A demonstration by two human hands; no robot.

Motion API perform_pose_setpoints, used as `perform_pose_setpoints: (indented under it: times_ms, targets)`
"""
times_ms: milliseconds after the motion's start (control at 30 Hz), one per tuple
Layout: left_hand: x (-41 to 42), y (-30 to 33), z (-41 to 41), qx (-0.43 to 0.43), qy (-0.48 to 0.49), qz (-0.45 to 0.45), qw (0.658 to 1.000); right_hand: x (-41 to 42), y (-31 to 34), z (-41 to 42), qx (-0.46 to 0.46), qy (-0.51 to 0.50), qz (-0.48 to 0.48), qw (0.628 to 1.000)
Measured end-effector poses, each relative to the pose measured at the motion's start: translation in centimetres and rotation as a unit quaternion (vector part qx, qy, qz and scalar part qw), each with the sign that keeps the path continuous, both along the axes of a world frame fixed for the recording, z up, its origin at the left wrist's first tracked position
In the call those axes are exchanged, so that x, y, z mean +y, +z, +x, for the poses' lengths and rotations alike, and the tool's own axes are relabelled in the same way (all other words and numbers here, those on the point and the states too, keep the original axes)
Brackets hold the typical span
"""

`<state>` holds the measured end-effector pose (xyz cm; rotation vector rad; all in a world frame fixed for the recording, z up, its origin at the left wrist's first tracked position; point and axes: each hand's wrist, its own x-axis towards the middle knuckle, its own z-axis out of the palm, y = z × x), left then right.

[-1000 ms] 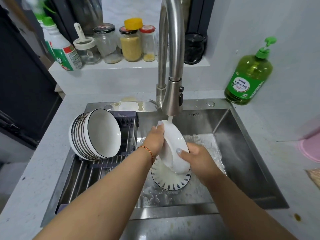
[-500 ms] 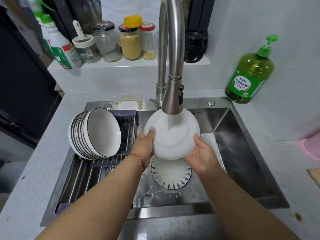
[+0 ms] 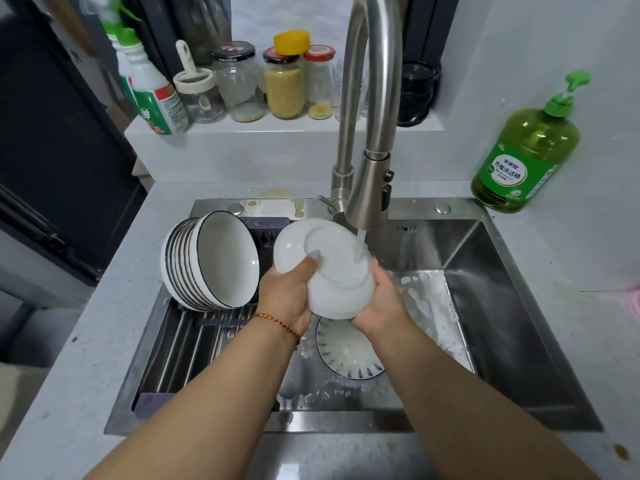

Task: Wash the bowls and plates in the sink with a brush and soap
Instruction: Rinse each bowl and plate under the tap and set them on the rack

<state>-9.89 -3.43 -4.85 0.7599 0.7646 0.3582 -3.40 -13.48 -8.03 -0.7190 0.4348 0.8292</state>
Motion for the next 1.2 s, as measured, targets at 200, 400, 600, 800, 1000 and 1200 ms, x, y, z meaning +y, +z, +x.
perform_pose_setpoints:
  times_ms: [200,400,600,800,1000,1200]
  targets:
    - [0.2,-1.1,-2.4,0.034,0.028,-0.055,0.998,2.0,1.7,1.7,-0.078,0.157,-0.247,0.953]
    - [-1.0,-2.5,-4.2,-0.011,-0.007,-0.181,0.983,3.1,3.4,3.3,-0.261,0.203,-0.469,0.819]
    - [0.0,-2.6,-3.8,-0.022,-0.044,-0.155,0.987,1.3,3.1,3.4,-0.343,0.145,-0.452,0.811]
    - [0.3,-1.7,-0.7,-0.023,-0.116,-0.085,0.989,-3.4,0.8,2.2,-0.164,0.010,-0.096,0.982]
    - [-0.4,-1.8,2.2,0.050,-0.122,-0.060,0.989,-6.7,0.1,0.6,-0.122,-0.001,0.065,0.990]
    - [-1.6,-4.0,2.9,0.190,-0.118,0.000,0.975,-8.3,1.9,-0.1,-0.185,0.001,0.028,0.982]
